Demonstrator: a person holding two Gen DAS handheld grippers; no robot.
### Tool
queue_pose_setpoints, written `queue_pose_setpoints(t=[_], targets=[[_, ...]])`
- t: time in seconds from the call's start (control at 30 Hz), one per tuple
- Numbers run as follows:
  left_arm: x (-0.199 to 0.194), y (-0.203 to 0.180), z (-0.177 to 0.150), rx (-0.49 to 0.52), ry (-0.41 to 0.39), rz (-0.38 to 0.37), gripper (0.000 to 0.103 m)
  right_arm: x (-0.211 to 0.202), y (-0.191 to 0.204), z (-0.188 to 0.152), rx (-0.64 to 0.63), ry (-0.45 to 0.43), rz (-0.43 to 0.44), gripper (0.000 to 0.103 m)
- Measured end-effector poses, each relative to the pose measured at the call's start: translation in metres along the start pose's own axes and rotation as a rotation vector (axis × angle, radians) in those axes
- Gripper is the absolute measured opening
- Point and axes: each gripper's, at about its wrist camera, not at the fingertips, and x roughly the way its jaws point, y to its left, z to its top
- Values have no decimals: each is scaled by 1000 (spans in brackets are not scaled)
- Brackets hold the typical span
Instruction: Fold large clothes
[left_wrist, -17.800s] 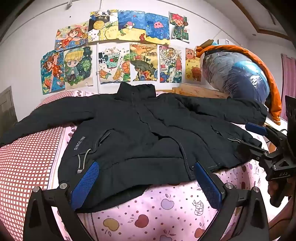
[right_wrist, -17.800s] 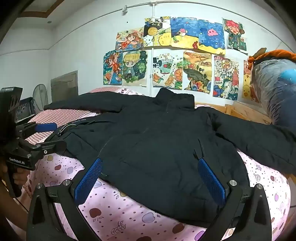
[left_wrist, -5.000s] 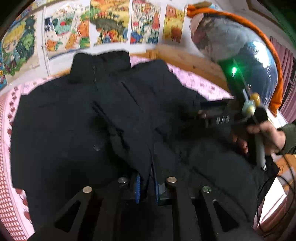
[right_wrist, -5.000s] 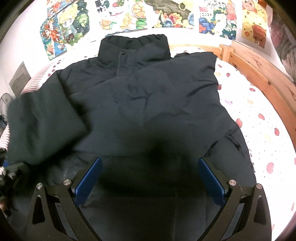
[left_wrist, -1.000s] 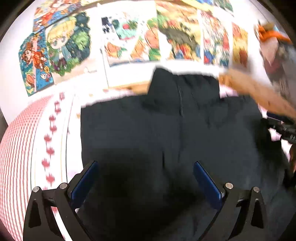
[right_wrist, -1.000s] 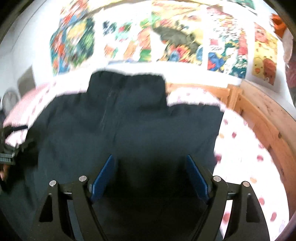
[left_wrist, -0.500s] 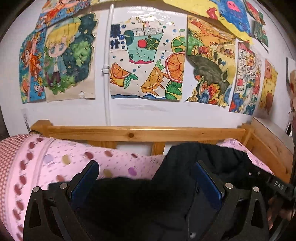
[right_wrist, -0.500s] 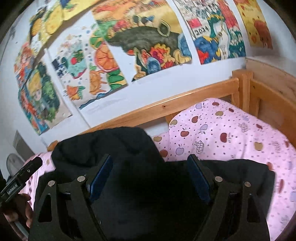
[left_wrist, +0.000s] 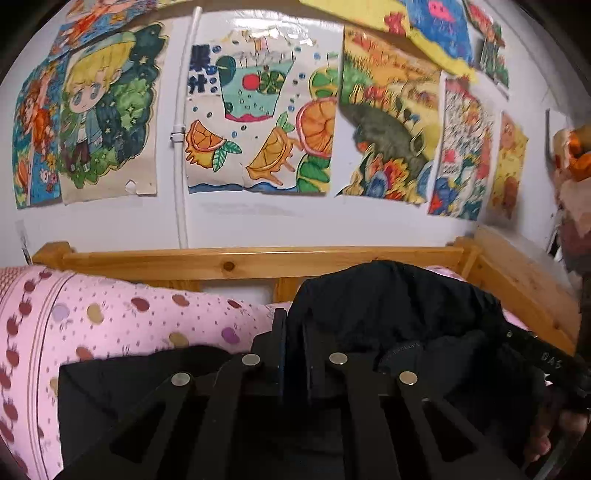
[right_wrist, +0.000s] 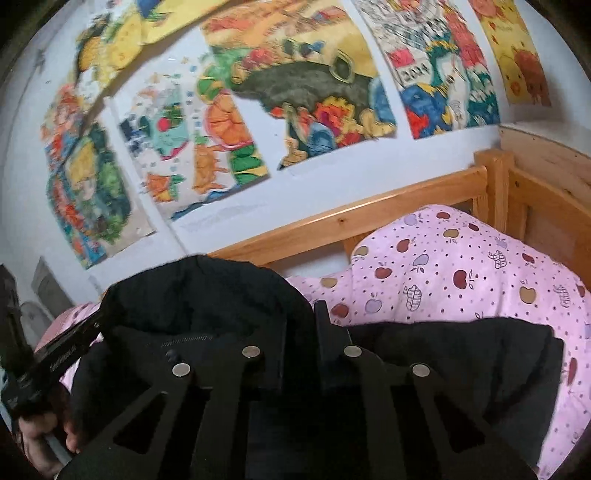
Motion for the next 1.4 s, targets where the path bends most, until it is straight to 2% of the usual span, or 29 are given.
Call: queue_pose_setpoints(t=[0.13,0.3,0.47,0.6,0.8,0.97,1.0,1.07,1.13,1.2,1.23,1.27,1.3,1.4], targets=[[-32,5,-12,55,-12,-14,7,-25,-3,-8,-55,6,5,10],[-50,11,-36,83,43,31,6,-51,-3,-27,-140,59,-16,6],[-38,13,-65,115,166,65,6,-52,7,-46,-255,134,-77,5],[-15,14,-85,128,266,67,6,-29,-1,-60,-254,226,-130,5],[2,15,-101,127,290,66,6,-1,-5,-78,-268,275,-183,5],[-19,29,-98,55,222,-30,8,-20,-3,-75,-263,212,-157,6],[-25,32,-97,42,208,-46,10,-29,-5,-74,-249,190,-134,7],[-37,37,-96,28,185,-52,24,-41,-8,-72,-228,165,-100,10],[-51,39,-94,21,156,-41,33,-57,-11,-69,-218,134,-78,12],[-64,39,-93,29,109,-50,46,-70,-13,-64,-205,95,-71,18],[-70,40,-91,34,83,-54,59,-78,-14,-59,-193,69,-62,21],[-76,40,-86,35,44,-52,67,-81,-14,-55,-180,48,-54,31],[-80,39,-81,30,13,-50,69,-84,-12,-50,-170,32,-47,41],[-77,37,-61,-10,-23,-51,70,-82,1,-34,-139,1,-19,45]])
